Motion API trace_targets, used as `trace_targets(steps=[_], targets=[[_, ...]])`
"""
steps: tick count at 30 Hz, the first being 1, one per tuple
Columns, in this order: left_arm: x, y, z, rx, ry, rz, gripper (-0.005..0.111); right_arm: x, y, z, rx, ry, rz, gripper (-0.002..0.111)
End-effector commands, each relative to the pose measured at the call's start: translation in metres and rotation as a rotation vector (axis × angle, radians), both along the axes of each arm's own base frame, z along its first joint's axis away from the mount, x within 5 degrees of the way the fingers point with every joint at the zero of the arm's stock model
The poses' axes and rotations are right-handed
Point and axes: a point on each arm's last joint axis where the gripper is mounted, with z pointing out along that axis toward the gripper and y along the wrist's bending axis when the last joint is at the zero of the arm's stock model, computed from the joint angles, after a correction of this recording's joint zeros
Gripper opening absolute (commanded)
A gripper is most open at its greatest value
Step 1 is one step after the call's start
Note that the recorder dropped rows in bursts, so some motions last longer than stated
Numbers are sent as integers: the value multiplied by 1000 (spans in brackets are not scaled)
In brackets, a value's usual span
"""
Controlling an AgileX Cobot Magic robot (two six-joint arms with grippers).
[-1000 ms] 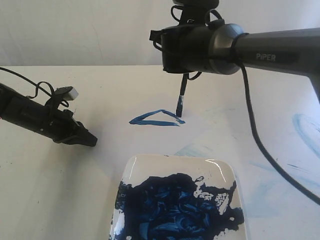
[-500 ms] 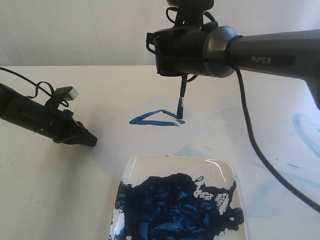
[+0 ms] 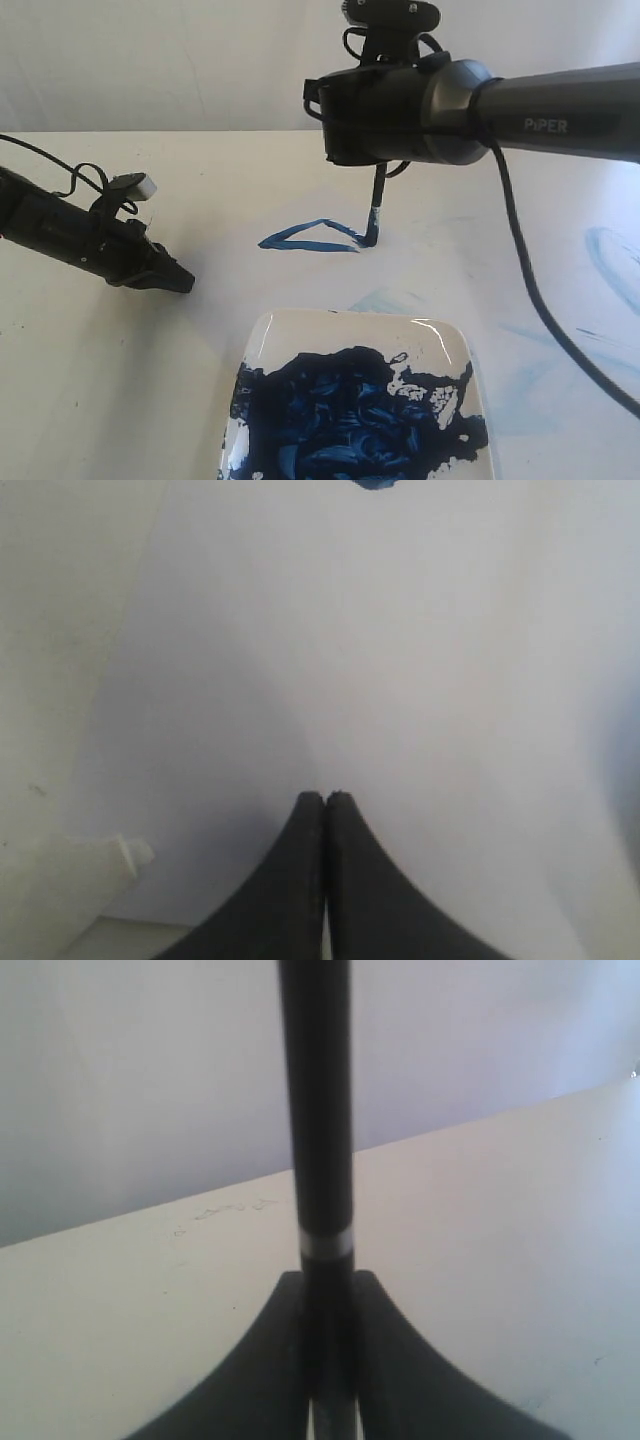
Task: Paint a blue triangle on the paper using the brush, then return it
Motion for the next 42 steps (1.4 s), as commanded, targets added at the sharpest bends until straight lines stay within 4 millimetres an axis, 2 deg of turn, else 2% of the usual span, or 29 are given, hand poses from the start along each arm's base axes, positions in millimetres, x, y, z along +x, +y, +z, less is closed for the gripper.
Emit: trace_targets(steps=[1, 7, 11, 13, 16, 19, 22, 25, 36, 39, 42], targets=[[0, 0, 0, -3, 1, 1, 0, -5, -4, 16, 31, -28, -6, 0], [0, 0, 0, -4, 2, 0, 0, -9, -8, 32, 59, -53, -2, 0], [0, 0, 0, -5, 2, -2, 0, -15, -11, 57, 29, -81, 79, 0], [0, 0, 0, -5, 2, -2, 0, -13, -12, 73, 29, -103, 237, 0], [0, 0, 0, -5, 2, -2, 0, -10, -17, 103, 160, -168, 550, 0], [0, 0, 0, -5, 2, -2, 0, -2, -30, 112, 259, -195, 754, 0], [0, 0, 0, -5, 2, -2, 0, 5, -51, 104, 358, -151, 875, 0], [0, 0, 0, -5, 2, -2, 0, 13, -72, 83, 312, -45, 849, 0], [0, 0, 0, -3, 1, 0, 0, 12, -88, 37, 227, 66, 730, 0], [0, 0, 0, -3, 1, 0, 0, 12, -91, 31, 200, 60, 705, 0], [0, 0, 0, -3, 1, 0, 0, 12, -88, 34, 219, 31, 736, 0]])
